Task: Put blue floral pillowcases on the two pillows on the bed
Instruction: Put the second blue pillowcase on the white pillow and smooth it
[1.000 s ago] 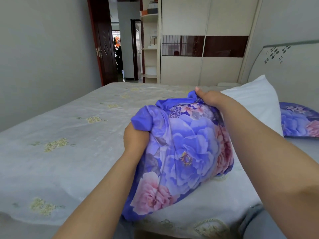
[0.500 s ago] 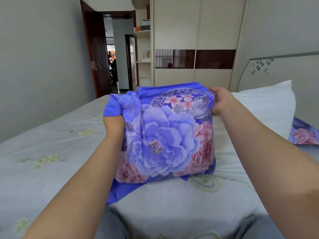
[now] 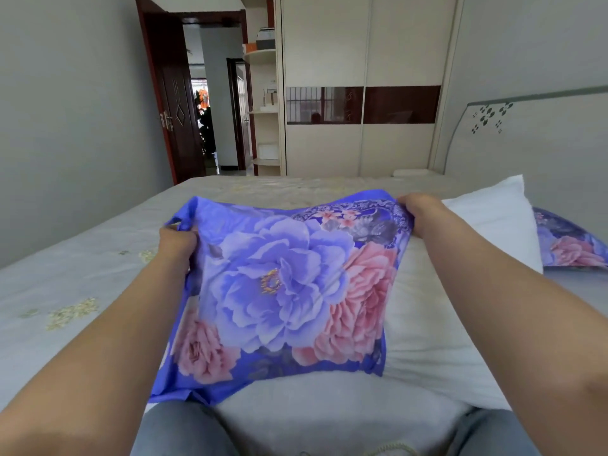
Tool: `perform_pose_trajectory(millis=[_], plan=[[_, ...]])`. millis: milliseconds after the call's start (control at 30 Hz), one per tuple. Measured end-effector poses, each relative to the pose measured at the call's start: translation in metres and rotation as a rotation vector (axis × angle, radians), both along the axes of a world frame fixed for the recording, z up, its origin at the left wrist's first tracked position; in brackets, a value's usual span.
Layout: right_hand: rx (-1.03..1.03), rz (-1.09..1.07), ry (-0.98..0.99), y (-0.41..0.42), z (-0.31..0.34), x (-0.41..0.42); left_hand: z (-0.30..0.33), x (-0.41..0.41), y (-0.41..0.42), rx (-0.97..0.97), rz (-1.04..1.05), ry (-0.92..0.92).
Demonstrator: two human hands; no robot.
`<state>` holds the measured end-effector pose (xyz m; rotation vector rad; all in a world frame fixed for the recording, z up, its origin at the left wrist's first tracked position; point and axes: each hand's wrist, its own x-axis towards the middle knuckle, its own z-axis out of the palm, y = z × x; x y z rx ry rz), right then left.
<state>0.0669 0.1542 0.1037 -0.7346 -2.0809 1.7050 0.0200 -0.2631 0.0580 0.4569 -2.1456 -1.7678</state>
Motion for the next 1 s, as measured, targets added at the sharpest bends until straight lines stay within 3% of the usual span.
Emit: perform_pose_trajectory(millis=[67, 167, 300, 400, 500, 600, 733, 933, 1000], plan=[[0.033, 0.054, -0.032, -0.03, 0.006, 0.019, -0.016, 0.009, 0.009, -0.241, 0.079, 0.022], [0.205, 0.101, -0.159, -0.057, 0.001, 0.036, -0.04, 0.021, 0.041, -0.483, 0.034, 0.262], [0.555, -0.181, -0.145, -0.032, -0.026, 0.046, -0.07, 0.023, 0.07, -0.68, -0.157, 0.254], [0.548, -0.239, -0.15, -0.009, -0.052, 0.056, -0.074, 0.026, 0.073, -0.83, -0.166, 0.23], [0.441, -0.135, -0.186, -0.003, -0.062, 0.052, -0.07, 0.038, 0.084, -0.978, -0.121, 0.314], [0.314, 0.031, -0.193, -0.022, -0.061, 0.059, -0.073, 0.058, 0.111, -1.139, -0.276, 0.359], [0.309, 0.217, -0.2, -0.041, -0.08, 0.068, -0.081, 0.08, 0.154, -1.179, -0.418, 0.189], [0.313, -0.011, 0.013, -0.054, -0.118, 0.079, -0.071, 0.096, 0.187, -0.886, -0.494, 0.088], [0.271, -0.011, 0.03, -0.058, -0.123, 0.078, -0.068, 0.102, 0.198, -0.893, -0.493, 0.134]])
